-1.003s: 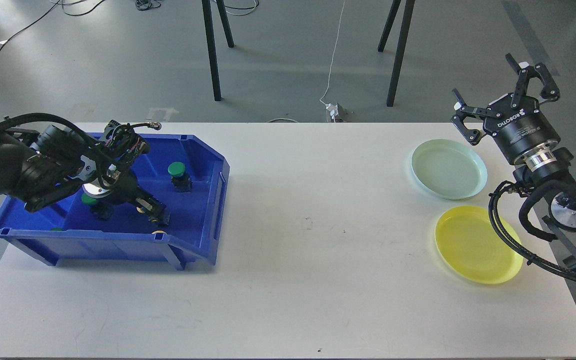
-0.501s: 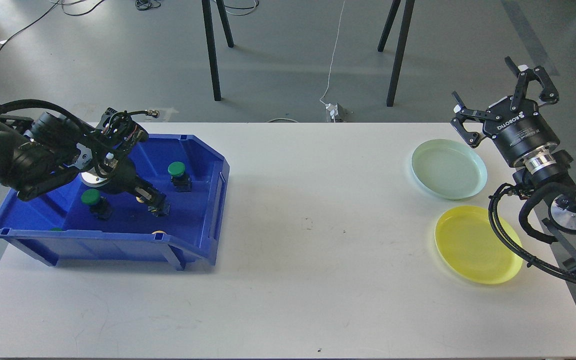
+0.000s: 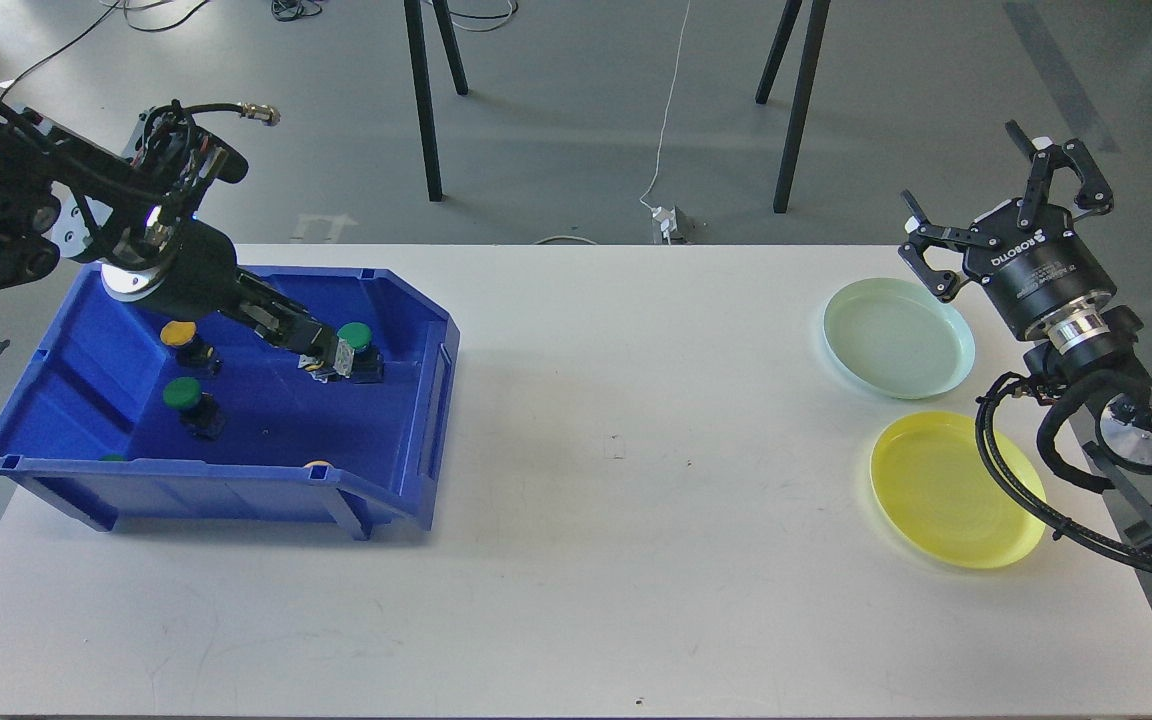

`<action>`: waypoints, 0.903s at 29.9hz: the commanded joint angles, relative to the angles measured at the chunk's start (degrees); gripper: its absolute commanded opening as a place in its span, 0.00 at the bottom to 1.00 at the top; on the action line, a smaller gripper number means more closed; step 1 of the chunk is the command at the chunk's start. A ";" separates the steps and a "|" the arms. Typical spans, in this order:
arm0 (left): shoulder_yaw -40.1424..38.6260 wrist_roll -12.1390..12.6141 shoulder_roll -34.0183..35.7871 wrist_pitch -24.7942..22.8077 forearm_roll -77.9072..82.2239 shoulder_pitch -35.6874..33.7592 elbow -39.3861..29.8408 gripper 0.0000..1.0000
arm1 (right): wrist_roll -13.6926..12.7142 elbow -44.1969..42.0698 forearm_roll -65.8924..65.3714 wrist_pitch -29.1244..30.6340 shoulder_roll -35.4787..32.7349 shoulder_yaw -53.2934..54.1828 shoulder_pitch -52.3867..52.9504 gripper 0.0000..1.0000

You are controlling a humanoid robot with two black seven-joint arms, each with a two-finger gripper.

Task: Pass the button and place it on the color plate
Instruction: 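Lift the button and extend the left gripper toward the right gripper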

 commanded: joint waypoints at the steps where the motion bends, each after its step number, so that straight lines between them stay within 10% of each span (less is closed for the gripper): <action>1: -8.50 -0.01 6.06 -1.72 -0.11 -1.69 -5.35 0.26 | 0.38 -1.25 0.09 0.00 0.42 0.33 -1.42 1.00; 9: -26.87 -0.01 8.63 -1.72 -14.76 10.41 -6.33 0.26 | 3.19 -0.11 0.18 0.00 -0.01 0.33 -1.68 1.00; 19: -41.31 -0.01 -15.97 0.97 -20.41 32.66 7.71 0.26 | 5.47 11.75 -1.14 0.00 -8.70 -3.44 -5.64 1.00; 27: -46.32 -0.01 -16.78 0.61 -21.20 35.22 9.40 0.27 | 8.12 18.16 -21.16 0.00 -8.89 -7.92 -6.17 0.99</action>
